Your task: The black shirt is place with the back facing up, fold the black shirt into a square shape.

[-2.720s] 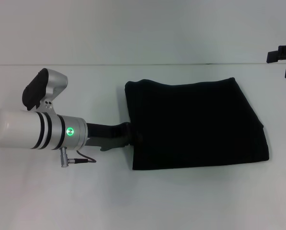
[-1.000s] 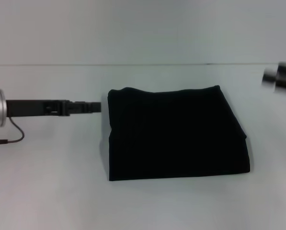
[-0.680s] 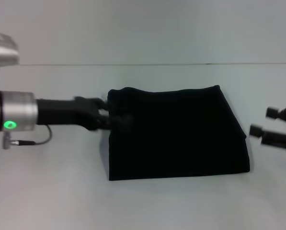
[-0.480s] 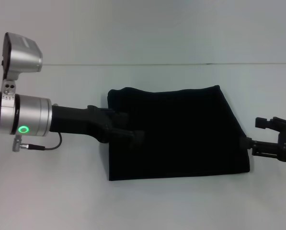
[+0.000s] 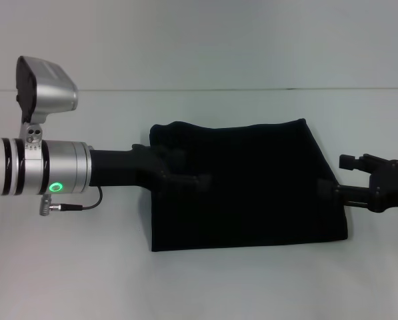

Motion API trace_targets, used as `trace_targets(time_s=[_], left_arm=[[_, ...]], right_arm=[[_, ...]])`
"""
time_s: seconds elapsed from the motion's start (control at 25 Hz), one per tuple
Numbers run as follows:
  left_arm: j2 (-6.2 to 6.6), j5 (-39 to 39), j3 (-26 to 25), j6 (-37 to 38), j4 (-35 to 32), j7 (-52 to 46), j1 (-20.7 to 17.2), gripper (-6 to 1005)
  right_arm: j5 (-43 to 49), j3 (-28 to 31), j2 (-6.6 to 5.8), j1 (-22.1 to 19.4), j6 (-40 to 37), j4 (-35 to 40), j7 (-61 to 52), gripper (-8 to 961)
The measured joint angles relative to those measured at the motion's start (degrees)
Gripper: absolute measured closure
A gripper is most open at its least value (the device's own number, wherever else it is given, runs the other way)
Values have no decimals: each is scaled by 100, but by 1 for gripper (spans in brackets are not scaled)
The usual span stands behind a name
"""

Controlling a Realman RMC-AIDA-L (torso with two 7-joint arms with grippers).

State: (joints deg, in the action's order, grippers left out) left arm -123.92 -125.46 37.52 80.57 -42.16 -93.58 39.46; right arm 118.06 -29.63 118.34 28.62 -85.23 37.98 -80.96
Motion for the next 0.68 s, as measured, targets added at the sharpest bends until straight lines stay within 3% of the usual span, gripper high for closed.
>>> trace_targets(time_s=[0.2,0.68], left_arm=[[-1,333,8,-98,189,285,-96,112],[47,300,247,220,189,239,-134,112]], right_arm=[[0,8,36,29,83,-15,23,6],[1,-47,48,72,145,-27,-15,6]])
